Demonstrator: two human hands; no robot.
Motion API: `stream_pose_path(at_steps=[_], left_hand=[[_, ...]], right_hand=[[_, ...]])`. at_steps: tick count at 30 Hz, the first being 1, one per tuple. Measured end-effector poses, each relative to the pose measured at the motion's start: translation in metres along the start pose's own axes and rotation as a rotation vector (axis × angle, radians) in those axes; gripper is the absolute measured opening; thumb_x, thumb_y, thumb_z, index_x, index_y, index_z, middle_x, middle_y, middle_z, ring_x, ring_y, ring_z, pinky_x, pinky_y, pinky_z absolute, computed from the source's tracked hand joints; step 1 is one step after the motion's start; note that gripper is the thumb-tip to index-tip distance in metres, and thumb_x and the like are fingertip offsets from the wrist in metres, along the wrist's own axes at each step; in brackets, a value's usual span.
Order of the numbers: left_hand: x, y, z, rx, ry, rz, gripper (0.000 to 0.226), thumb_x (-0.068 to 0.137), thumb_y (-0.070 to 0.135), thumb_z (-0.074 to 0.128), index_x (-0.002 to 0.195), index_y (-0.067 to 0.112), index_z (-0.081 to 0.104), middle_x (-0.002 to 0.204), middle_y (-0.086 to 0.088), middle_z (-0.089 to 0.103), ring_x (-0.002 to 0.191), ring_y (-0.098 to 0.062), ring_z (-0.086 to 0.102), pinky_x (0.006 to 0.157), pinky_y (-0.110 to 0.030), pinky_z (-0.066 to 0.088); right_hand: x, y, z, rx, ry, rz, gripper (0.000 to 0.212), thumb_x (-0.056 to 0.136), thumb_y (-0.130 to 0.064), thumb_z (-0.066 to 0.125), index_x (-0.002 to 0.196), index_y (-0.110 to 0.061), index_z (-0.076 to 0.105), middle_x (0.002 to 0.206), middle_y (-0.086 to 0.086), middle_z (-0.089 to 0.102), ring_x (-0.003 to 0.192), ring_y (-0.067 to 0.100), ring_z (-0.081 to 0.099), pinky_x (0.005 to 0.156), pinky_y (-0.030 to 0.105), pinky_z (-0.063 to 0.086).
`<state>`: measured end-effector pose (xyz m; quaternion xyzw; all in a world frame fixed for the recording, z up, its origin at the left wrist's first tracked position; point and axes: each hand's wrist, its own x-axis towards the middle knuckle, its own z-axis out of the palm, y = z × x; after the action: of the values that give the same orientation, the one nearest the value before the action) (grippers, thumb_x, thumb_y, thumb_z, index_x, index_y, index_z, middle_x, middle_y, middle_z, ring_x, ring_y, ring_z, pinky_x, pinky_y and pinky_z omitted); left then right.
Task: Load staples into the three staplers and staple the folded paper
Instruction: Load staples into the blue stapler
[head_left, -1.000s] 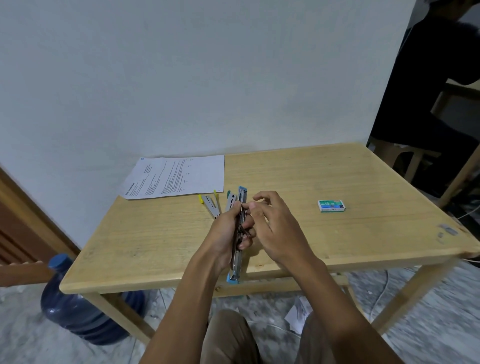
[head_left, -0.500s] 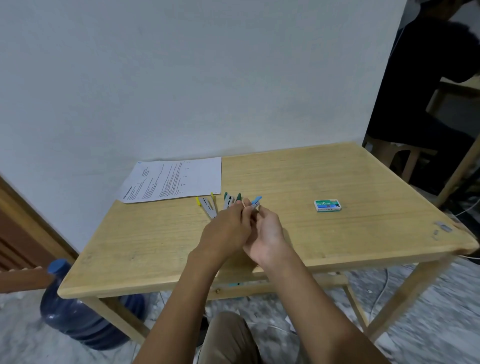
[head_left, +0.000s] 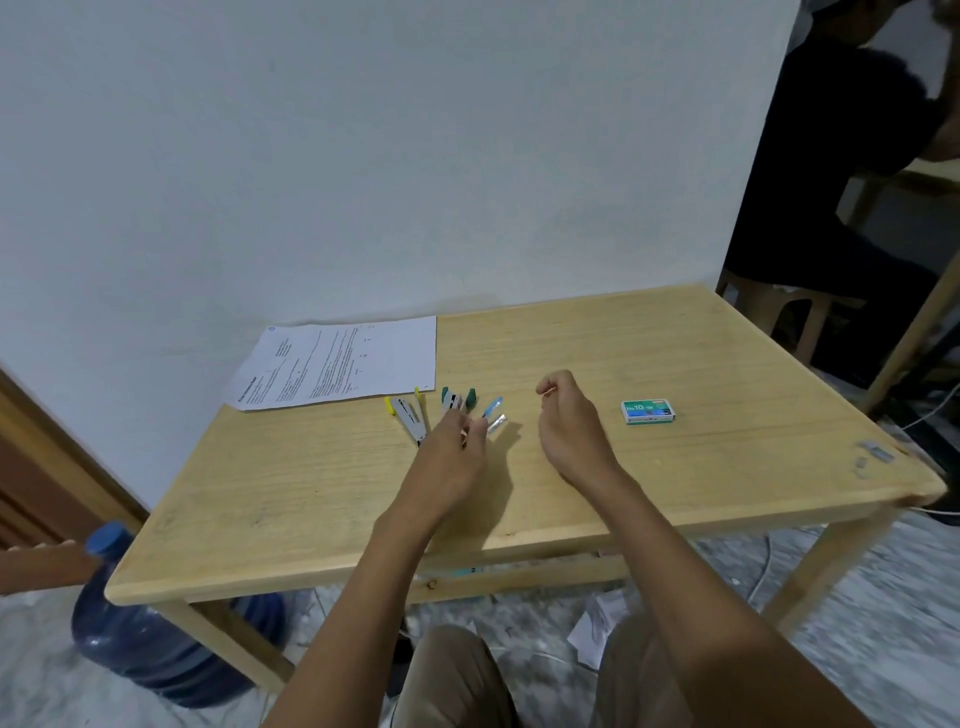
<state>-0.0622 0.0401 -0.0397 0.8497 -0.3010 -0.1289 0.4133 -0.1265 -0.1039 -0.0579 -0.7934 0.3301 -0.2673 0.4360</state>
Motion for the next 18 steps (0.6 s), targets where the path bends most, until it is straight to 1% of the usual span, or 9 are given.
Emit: stream_pose_path(at_steps=[3, 5, 7, 9, 11, 13, 15, 16, 18], left_hand=[[0.003, -0.002, 0.012, 0.268, 0.026, 0.046, 0.031, 0.103, 0.040, 0.039, 0.099, 0.013, 0.053, 0.083, -0.002, 0.061, 0.078, -0.022, 0.058, 0.066, -0.036, 0.044], [0.004, -0.002, 0.018, 0.379, 0.031, 0.069, 0.033, 0.104, 0.040, 0.038, 0.102, 0.012, 0.055, 0.084, -0.001, 0.059, 0.079, -0.023, 0.056, 0.063, -0.034, 0.040], [0.005, -0.001, 0.022, 0.446, 0.043, 0.081, 0.037, 0.103, 0.041, 0.038, 0.102, 0.010, 0.059, 0.088, -0.003, 0.061, 0.081, -0.024, 0.057, 0.063, -0.035, 0.041], [0.008, -0.004, 0.025, 0.523, 0.077, 0.112, 0.041, 0.103, 0.041, 0.039, 0.101, 0.009, 0.063, 0.097, -0.007, 0.064, 0.088, -0.026, 0.059, 0.070, -0.039, 0.047], [0.009, -0.007, 0.027, 0.570, 0.116, 0.139, 0.043, 0.103, 0.041, 0.039, 0.102, 0.008, 0.066, 0.104, -0.008, 0.062, 0.095, -0.027, 0.057, 0.077, -0.040, 0.048], [0.010, -0.009, 0.028, 0.573, 0.151, 0.164, 0.042, 0.103, 0.040, 0.040, 0.101, 0.008, 0.066, 0.104, -0.009, 0.061, 0.097, -0.027, 0.056, 0.078, -0.040, 0.046], [0.009, -0.010, 0.030, 0.604, 0.181, 0.190, 0.038, 0.103, 0.038, 0.039, 0.099, 0.009, 0.064, 0.102, -0.008, 0.061, 0.094, -0.026, 0.056, 0.077, -0.037, 0.044], [0.009, -0.010, 0.030, 0.630, 0.194, 0.203, 0.035, 0.104, 0.035, 0.038, 0.100, 0.010, 0.063, 0.102, -0.007, 0.062, 0.093, -0.026, 0.055, 0.076, -0.035, 0.041], [0.007, -0.009, 0.030, 0.675, 0.218, 0.226, 0.031, 0.104, 0.032, 0.037, 0.102, 0.013, 0.061, 0.104, -0.005, 0.062, 0.094, -0.025, 0.054, 0.077, -0.034, 0.038]], right_hand=[[0.011, 0.015, -0.004, -0.378, -0.153, -0.141, 0.032, 0.091, -0.001, 0.037, 0.110, -0.021, 0.053, 0.111, 0.000, 0.059, 0.100, 0.023, 0.055, 0.085, 0.038, 0.043], [0.014, 0.018, -0.002, -0.519, -0.209, -0.231, 0.034, 0.091, -0.001, 0.040, 0.111, -0.024, 0.055, 0.118, -0.004, 0.058, 0.112, 0.020, 0.050, 0.096, 0.036, 0.035], [0.014, 0.019, -0.004, -0.557, -0.247, -0.256, 0.036, 0.092, -0.003, 0.039, 0.113, -0.027, 0.055, 0.122, -0.006, 0.055, 0.117, 0.017, 0.045, 0.099, 0.035, 0.030], [0.011, 0.018, -0.012, -0.483, -0.262, -0.253, 0.036, 0.094, -0.006, 0.039, 0.117, -0.027, 0.056, 0.126, -0.007, 0.055, 0.122, 0.015, 0.043, 0.102, 0.035, 0.028], [0.004, 0.017, -0.027, -0.352, -0.148, -0.271, 0.030, 0.096, -0.011, 0.043, 0.115, -0.027, 0.060, 0.125, -0.007, 0.058, 0.120, 0.014, 0.046, 0.102, 0.037, 0.030], [-0.002, 0.018, -0.048, -0.259, 0.106, -0.276, 0.022, 0.094, -0.016, 0.051, 0.109, -0.026, 0.065, 0.119, -0.006, 0.062, 0.114, 0.016, 0.052, 0.099, 0.039, 0.034], [-0.004, 0.027, -0.071, -0.312, 0.316, -0.178, 0.018, 0.092, -0.027, 0.056, 0.108, -0.028, 0.065, 0.118, -0.004, 0.064, 0.111, 0.019, 0.054, 0.097, 0.039, 0.036], [-0.004, 0.034, -0.083, -0.375, 0.361, -0.088, 0.021, 0.092, -0.034, 0.056, 0.111, -0.029, 0.064, 0.120, -0.001, 0.062, 0.113, 0.021, 0.052, 0.096, 0.040, 0.037], [0.000, 0.048, -0.100, -0.487, 0.324, 0.115, 0.034, 0.092, -0.046, 0.054, 0.120, -0.027, 0.061, 0.126, 0.005, 0.059, 0.119, 0.026, 0.048, 0.098, 0.044, 0.037]])
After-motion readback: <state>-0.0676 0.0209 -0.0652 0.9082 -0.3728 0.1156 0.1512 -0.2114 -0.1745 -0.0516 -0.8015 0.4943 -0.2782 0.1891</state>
